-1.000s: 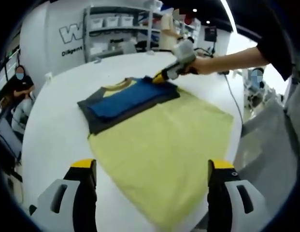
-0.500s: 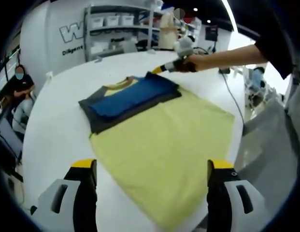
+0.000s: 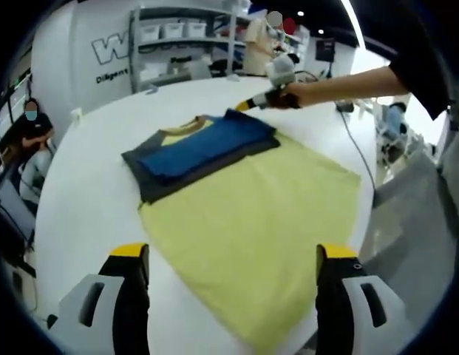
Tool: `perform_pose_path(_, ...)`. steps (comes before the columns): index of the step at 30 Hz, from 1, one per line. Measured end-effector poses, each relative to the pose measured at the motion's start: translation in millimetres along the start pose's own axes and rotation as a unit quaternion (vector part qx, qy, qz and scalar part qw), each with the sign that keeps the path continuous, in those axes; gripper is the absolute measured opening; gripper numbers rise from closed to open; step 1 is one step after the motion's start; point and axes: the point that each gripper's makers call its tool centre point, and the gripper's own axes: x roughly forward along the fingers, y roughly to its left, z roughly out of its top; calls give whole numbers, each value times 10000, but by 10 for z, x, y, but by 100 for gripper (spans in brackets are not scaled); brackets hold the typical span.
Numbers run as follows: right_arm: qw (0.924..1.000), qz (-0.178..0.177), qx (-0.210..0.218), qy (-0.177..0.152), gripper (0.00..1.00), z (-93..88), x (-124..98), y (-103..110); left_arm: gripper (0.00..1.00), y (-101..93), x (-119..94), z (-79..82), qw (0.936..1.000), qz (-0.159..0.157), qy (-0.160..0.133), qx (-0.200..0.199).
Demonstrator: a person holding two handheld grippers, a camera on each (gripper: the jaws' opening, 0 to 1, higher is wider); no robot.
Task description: Fold the garment on the visible template until the final outline fits inside the template.
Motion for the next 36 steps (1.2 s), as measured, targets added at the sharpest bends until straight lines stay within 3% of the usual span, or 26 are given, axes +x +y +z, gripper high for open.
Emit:
perform_pose_path(13, 9971, 389, -572, 317, 10, -89, 90, 232, 88, -1, 12, -35, 10000, -4, 75, -37)
perform_pose_path(21, 9939, 445, -883, 489, 11, -116, 151, 240, 87, -5, 40, -33, 9999, -36, 92, -31)
perform_pose_path(25, 9946, 271, -892, 459, 0, -106, 186, 174, 87, -14, 45, -36, 9999, -45, 115, -15)
perform_pose_path(32, 9932, 292, -1010, 496, 0, -111, 218, 186, 87, -1, 45, -43, 9999, -33, 99, -52)
perform_pose_path(36, 9958, 353, -637, 549, 0, -92, 157, 214, 86, 5, 39, -33, 9999, -16, 94, -49)
